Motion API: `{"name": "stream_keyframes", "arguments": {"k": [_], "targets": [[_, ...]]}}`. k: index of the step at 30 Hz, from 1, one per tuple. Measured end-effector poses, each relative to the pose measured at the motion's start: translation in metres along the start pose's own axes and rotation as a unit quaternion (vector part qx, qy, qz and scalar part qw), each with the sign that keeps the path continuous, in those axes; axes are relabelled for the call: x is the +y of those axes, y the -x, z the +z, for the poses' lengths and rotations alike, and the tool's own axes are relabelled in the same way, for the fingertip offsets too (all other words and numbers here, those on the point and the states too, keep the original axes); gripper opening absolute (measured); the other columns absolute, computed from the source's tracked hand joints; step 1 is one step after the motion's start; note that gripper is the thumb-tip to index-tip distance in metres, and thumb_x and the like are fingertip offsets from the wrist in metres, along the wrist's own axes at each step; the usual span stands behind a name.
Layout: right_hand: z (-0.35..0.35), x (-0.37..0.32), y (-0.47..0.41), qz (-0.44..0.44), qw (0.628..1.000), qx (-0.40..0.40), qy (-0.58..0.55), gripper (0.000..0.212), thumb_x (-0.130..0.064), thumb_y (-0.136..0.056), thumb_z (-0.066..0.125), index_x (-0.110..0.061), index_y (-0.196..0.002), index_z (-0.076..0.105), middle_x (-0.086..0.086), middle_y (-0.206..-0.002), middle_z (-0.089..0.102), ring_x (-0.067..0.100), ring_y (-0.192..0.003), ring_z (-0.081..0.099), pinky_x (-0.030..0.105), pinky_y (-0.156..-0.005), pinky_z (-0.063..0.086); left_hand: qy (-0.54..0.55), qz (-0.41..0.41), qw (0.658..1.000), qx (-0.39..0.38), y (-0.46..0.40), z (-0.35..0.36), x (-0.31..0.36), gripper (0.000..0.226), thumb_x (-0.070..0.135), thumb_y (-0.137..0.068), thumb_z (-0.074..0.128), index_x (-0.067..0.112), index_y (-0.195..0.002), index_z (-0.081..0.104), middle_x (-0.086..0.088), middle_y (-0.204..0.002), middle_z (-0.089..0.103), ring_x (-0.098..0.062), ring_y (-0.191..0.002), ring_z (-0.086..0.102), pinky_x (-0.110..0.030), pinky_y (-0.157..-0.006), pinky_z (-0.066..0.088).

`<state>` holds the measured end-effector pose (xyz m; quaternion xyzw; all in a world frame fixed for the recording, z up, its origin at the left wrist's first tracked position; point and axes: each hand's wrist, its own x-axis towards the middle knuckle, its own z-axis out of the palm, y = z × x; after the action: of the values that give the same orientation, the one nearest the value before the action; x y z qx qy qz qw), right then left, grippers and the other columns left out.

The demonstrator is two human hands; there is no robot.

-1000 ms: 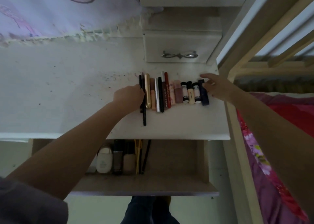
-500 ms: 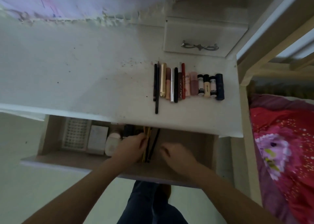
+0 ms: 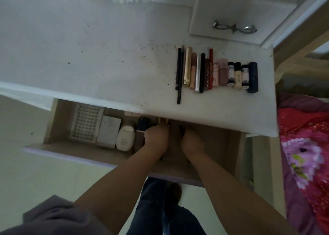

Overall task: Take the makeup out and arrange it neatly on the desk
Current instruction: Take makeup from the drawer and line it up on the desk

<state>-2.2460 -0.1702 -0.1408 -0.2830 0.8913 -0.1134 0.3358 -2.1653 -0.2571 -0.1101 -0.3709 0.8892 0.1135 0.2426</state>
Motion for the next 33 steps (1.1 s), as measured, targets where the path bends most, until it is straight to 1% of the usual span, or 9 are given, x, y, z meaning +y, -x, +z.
{"name": "stream_keyframes", "arguments": {"k": [7,12,15,17,18,21,24,29,33], "targets": [[-0.033,0.008,0.044,-0.13,0.99,0.019,0.046,0.032,-0.024,-0.092,0.051,-0.013,-0.122,0.055,0.012,-0.114,0.056,0.03,-0.096,0.058,0.031,-0.069,0.043,0.175,-0.068,0.982,-0.022,0.005,-0.003,-0.005,0.023,0.022,-0.096,0.045,0.005,-0.108,0.056,-0.012,-0.101,0.065,-0.026,-0.088,0.064,-0.035,-0.071,0.053],[-0.071,-0.013,0.084,-0.251,0.965,0.066,-0.026,0.018,-0.022,-0.092,0.054,-0.013,-0.107,0.054,0.004,-0.097,0.059,0.02,-0.079,0.058,0.03,-0.066,0.043,0.272,0.006,0.962,-0.023,0.046,-0.031,-0.033,0.017,0.028,-0.092,0.052,0.013,-0.098,0.051,-0.006,-0.087,0.062,-0.022,-0.079,0.062,-0.033,-0.069,0.053],[-0.102,-0.041,0.087,-0.291,0.947,0.095,-0.101,0.015,-0.019,-0.093,0.055,-0.013,-0.107,0.055,-0.003,-0.087,0.055,0.007,-0.07,0.051,0.02,-0.064,0.043,0.263,0.089,0.961,-0.018,0.077,-0.054,-0.057,0.017,0.025,-0.093,0.051,0.015,-0.106,0.048,0.004,-0.071,0.052,-0.014,-0.065,0.056,-0.018,-0.055,0.037],[-0.125,-0.064,0.076,-0.285,0.938,0.132,-0.15,0.018,-0.017,-0.094,0.054,-0.011,-0.111,0.054,-0.005,-0.082,0.053,0.006,-0.07,0.052,0.014,-0.065,0.044,0.261,0.125,0.957,-0.012,0.088,-0.08,-0.068,0.02,0.021,-0.094,0.05,0.014,-0.112,0.048,0.009,-0.064,0.045,-0.004,-0.054,0.044,-0.014,-0.048,0.03],[-0.135,-0.075,0.067,-0.27,0.936,0.148,-0.17,0.022,-0.017,-0.095,0.053,-0.009,-0.115,0.053,-0.006,-0.079,0.053,0.005,-0.069,0.052,0.011,-0.064,0.044,0.272,0.132,0.953,-0.006,0.088,-0.096,-0.072,0.012,0.02,-0.094,0.05,0.017,-0.105,0.048,0.009,-0.064,0.044,-0.001,-0.053,0.042,-0.013,-0.047,0.031],[-0.162,-0.11,0.025,-0.226,0.944,0.17,-0.17,0.031,-0.017,-0.096,0.051,-0.006,-0.125,0.049,-0.01,-0.074,0.047,0.001,-0.063,0.046,0.005,-0.059,0.038,0.319,0.145,0.935,0.048,0.059,-0.146,-0.08,0.006,0.021,-0.095,0.049,0.021,-0.097,0.043,0.01,-0.071,0.05,0.0,-0.059,0.048,-0.011,-0.051,0.034],[-0.175,-0.139,-0.02,-0.193,0.957,0.182,-0.114,0.034,-0.019,-0.095,0.05,-0.006,-0.127,0.047,-0.001,-0.084,0.056,0.009,-0.071,0.05,0.015,-0.063,0.037,0.36,0.137,0.92,0.075,0.001,-0.184,-0.078,0.016,0.027,-0.095,0.047,0.017,-0.107,0.052,0.006,-0.087,0.057,-0.008,-0.075,0.055,-0.017,-0.062,0.041],[-0.175,-0.162,-0.063,-0.121,0.978,0.172,-0.017,0.033,-0.014,-0.095,0.048,-0.001,-0.125,0.044,0.017,-0.103,0.062,0.028,-0.09,0.061,0.033,-0.068,0.046,0.314,0.102,0.944,0.029,-0.081,-0.208,-0.064,0.026,0.026,-0.092,0.05,0.012,-0.07,0.045,0.0,-0.065,0.044,-0.011,-0.055,0.042,-0.021,-0.051,0.033],[-0.168,-0.162,-0.077,-0.092,0.976,0.186,0.072,0.028,-0.01,-0.095,0.045,-0.002,-0.122,0.043,0.017,-0.107,0.061,0.03,-0.096,0.06,0.032,-0.067,0.041,0.253,0.08,0.964,-0.007,-0.105,-0.199,-0.053,0.033,0.033,-0.094,0.048,0.004,-0.079,0.058,-0.008,-0.069,0.051,-0.015,-0.054,0.043,-0.025,-0.051,0.033]]}}
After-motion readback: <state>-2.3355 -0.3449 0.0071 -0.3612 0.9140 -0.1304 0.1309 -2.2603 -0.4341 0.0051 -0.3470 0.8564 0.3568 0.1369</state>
